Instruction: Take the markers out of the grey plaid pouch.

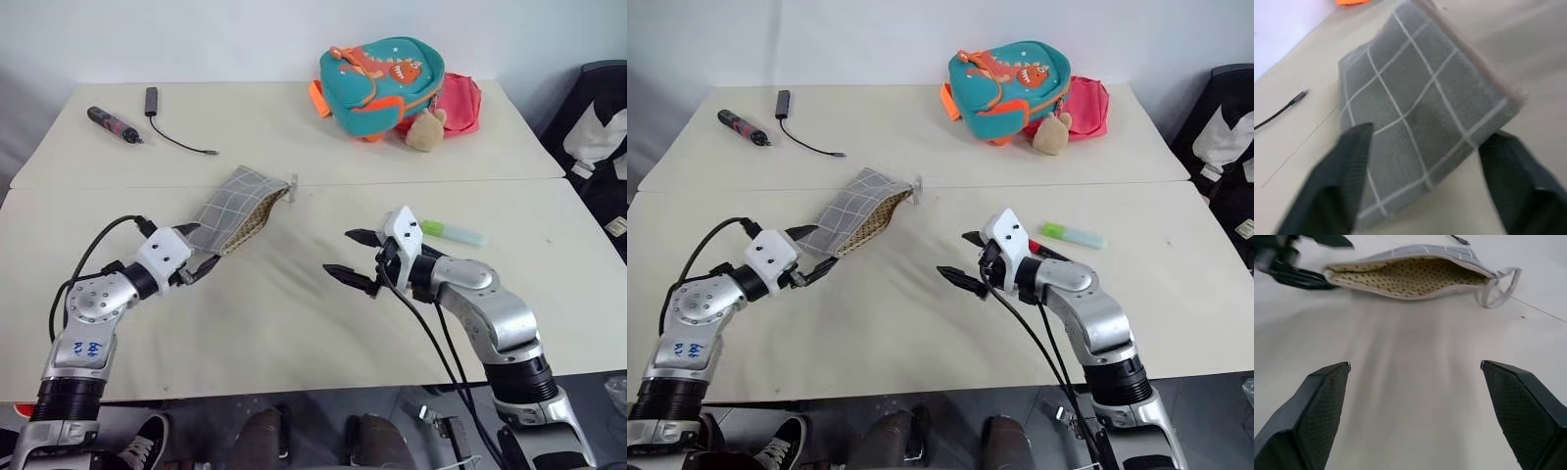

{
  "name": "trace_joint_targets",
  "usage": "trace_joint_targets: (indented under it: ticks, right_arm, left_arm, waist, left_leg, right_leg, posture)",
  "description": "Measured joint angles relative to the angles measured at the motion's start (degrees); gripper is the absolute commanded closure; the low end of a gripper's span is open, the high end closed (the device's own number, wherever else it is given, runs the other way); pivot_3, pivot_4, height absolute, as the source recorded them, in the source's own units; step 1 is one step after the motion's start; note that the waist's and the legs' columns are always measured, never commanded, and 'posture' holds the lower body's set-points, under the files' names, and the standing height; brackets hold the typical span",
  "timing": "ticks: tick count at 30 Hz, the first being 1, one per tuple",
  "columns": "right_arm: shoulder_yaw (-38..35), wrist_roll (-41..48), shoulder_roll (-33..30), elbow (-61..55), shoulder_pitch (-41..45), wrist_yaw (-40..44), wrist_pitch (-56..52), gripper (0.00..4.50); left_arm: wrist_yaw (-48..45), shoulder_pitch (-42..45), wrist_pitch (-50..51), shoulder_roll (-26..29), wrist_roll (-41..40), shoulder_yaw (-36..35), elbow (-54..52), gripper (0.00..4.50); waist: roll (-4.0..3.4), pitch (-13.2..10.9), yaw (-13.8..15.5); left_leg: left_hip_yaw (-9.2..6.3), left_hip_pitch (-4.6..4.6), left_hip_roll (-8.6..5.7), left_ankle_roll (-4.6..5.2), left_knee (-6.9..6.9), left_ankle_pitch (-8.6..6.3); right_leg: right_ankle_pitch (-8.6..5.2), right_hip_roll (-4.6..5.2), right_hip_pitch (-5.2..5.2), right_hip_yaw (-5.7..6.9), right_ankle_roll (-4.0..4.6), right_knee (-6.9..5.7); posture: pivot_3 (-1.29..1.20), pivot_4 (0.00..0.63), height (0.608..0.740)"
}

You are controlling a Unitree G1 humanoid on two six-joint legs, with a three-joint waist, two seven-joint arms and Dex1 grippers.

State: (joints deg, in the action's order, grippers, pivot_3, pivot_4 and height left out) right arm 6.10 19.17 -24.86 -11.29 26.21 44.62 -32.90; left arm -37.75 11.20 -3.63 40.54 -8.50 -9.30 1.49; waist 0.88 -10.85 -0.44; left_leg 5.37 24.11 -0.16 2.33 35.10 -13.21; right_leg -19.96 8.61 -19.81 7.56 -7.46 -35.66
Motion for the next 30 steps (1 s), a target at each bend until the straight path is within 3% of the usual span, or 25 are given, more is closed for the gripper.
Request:
trace_joint_targets:
  ticks: [5,11,14,19,25,30]
  right_arm:
    - [-2.9,0.5,-3.6,1.2,-0.7,1.2,1.0,0.03]
    - [-8.3,0.2,-9.4,4.0,-5.6,3.7,7.1,0.03]
    - [-10.7,-0.1,-10.3,7.2,-6.2,2.3,9.4,0.03]
    - [-17.8,-2.9,-9.3,17.5,-2.0,-8.1,13.3,0.03]
    - [-19.4,-3.6,-8.1,24.7,0.0,-12.0,17.9,0.03]
    - [-23.2,-7.1,-8.1,35.4,2.9,-22.3,22.8,0.03]
  left_arm:
    - [-5.4,-10.3,6.3,0.4,-11.2,-5.6,-12.5,0.03]
    - [-3.5,-17.8,14.4,-1.6,-22.0,-17.2,-17.7,0.03]
    - [-0.9,-20.4,15.3,-3.8,-21.9,-19.1,-18.1,0.03]
    - [-0.4,-24.4,12.9,-6.0,-19.7,-19.9,-17.1,0.03]
    - [-0.5,-25.6,11.1,-7.5,-18.1,-18.7,-17.2,0.03]
    - [-0.9,-25.9,10.8,-8.3,-18.1,-17.1,-17.2,0.03]
  waist:
    - [0.00,0.0,0.1]
    - [0.00,0.0,0.3]
    - [0.00,0.0,0.3]
    - [0.00,0.0,0.3]
    - [0.00,0.0,0.4]
    - [0.00,0.0,0.3]
  left_leg:
    - [-0.06,-0.01,0.02,0.00,0.02,-0.01]
    - [-0.05,-0.07,0.04,0.00,0.03,-0.07]
    - [0.00,-0.10,0.05,0.00,0.03,-0.07]
    - [0.09,-0.10,0.07,-0.04,0.03,-0.08]
    - [0.08,-0.06,0.13,-0.04,0.03,-0.08]
    - [0.10,-0.07,0.08,-0.02,0.04,-0.06]
  right_leg:
    - [0.00,0.05,0.09,-0.10,0.00,0.07]
    - [0.00,0.05,0.18,-0.17,0.00,0.15]
    - [0.00,0.03,0.18,-0.15,0.01,0.15]
    - [-0.01,0.02,0.09,-0.14,0.03,0.16]
    - [-0.01,0.00,0.11,-0.16,0.06,0.15]
    - [-0.01,-0.02,0.10,-0.14,0.06,0.13]
  posture:
    - [0.00,0.150,0.740]
    - [0.00,0.150,0.740]
    - [0.00,0.150,0.740]
    - [0.00,0.150,0.740]
    - [0.00,0.150,0.740]
    - [0.00,0.150,0.740]
